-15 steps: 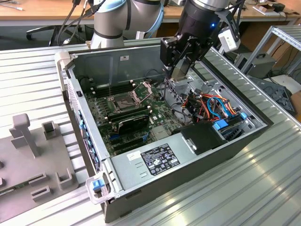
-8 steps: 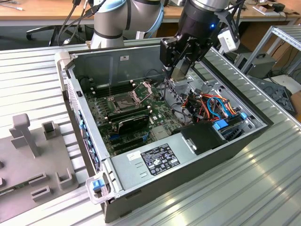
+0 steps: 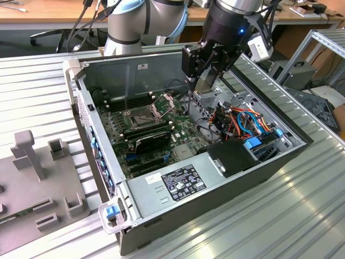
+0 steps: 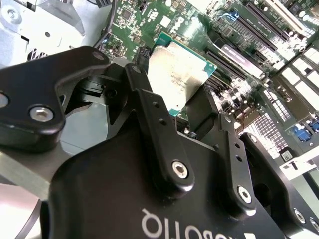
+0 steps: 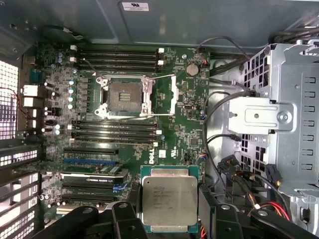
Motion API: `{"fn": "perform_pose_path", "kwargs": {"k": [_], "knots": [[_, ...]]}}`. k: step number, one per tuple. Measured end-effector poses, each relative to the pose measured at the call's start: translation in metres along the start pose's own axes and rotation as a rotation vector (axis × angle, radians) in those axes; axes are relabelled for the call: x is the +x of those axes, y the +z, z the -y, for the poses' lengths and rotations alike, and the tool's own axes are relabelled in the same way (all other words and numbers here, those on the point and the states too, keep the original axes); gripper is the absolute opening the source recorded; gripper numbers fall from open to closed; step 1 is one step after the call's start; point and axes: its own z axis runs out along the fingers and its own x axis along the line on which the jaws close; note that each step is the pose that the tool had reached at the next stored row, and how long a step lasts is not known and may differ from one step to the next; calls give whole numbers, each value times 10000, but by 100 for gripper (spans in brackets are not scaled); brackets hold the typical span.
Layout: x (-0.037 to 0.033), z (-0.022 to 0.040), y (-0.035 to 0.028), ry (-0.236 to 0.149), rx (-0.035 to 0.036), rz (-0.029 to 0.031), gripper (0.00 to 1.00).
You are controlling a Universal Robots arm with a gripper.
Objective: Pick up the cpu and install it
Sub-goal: 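Pick up the cpu and move it towards the insertion slot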
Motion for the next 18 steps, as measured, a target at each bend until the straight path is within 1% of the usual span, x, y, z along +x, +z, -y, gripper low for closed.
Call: {"fn": "perform_pose_path", "kwargs": {"k": [5, 18], "knots": [[39, -1, 14, 0, 1, 0, 55], [59, -1, 28, -1, -1, 0, 55]]}}
